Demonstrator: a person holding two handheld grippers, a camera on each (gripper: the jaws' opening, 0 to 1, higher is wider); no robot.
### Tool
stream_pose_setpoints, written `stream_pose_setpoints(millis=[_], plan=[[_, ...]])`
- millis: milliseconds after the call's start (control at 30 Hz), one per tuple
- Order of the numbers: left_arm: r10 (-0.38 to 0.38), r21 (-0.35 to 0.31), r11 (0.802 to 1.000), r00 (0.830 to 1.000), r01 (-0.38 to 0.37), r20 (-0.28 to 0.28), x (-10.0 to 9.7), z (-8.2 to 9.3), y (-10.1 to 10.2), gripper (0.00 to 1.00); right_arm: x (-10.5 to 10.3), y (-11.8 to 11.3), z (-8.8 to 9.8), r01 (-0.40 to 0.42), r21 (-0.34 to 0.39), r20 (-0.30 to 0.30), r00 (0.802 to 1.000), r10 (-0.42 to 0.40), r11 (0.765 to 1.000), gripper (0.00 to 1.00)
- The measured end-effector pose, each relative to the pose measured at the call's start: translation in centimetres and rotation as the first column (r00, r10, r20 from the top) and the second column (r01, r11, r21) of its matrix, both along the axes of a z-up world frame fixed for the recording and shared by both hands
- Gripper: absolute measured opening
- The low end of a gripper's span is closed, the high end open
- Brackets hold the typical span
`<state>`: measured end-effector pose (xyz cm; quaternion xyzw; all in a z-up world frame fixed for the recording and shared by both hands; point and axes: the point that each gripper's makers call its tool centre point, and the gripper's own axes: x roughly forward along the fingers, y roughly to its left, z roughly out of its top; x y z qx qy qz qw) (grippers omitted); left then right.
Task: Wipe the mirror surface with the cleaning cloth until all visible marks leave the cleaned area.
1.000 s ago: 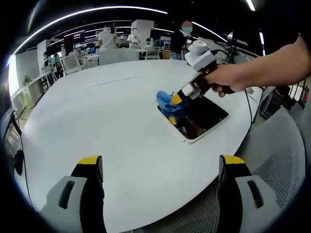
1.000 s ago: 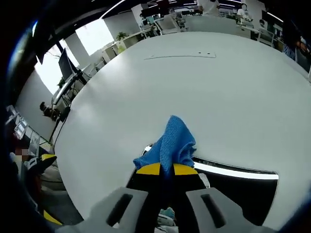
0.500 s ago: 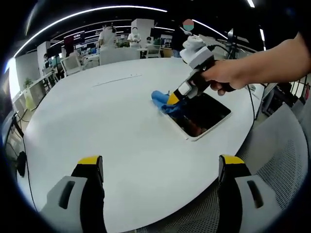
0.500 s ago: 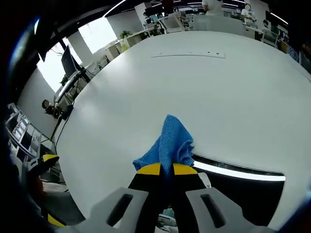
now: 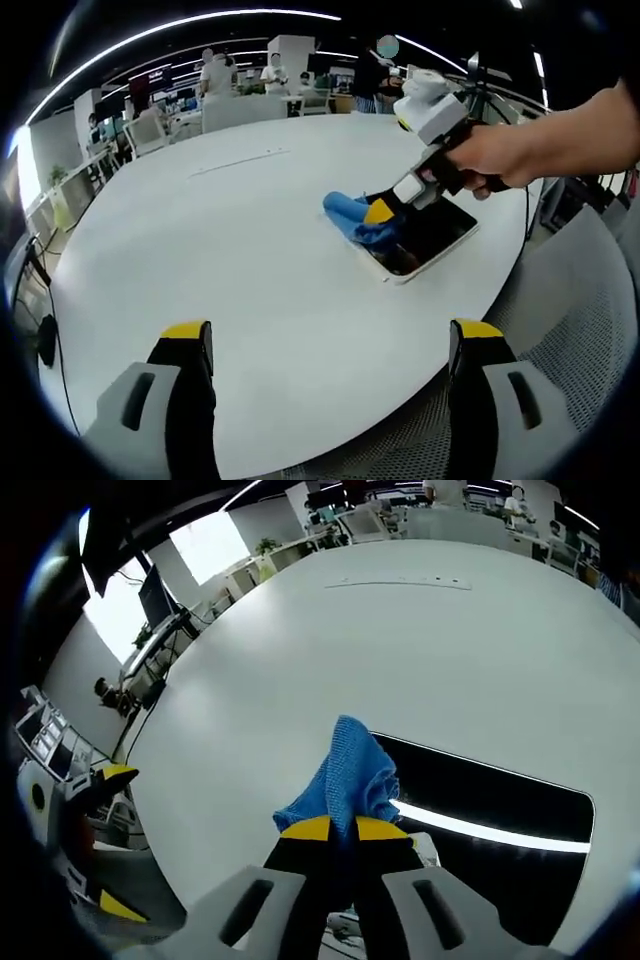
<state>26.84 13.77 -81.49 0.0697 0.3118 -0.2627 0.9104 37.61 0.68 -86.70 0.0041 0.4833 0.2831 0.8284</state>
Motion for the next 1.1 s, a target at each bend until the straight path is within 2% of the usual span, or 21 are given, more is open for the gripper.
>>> stream_pose_setpoints(millis=[333,467,633,1100], plan=[[0.005,0.026,1.0,1.0,-0.005,0.008,0.1,-0.3,0.5,0.96,-0.1,0.1,0.0,-0.021,-0.007,0.037,0.999,0.021,1.0,0.01],[0.004,0.008,1.0,1.0,-0.004,0.008,0.0,-0.3,0.3,0.97,-0.2,-0.2,0.0,-0.021,-0.012,0.044,0.999,0.021,1.0,0.0],[-0.004,-0.044,0.999,1.0,0.005,0.023,0.0,0.4,-0.3,0.99,-0.3,-1.5,0.0,-0.035,-0.024,0.054,0.998,0.036,0.999,0.0],[-0.015,-0.035,0.999,1.0,0.016,0.025,-0.2,0.6,-0.5,0.99,-0.4,-5.0,0.0,-0.003,-0.028,0.066,0.998,0.005,1.0,0.0]])
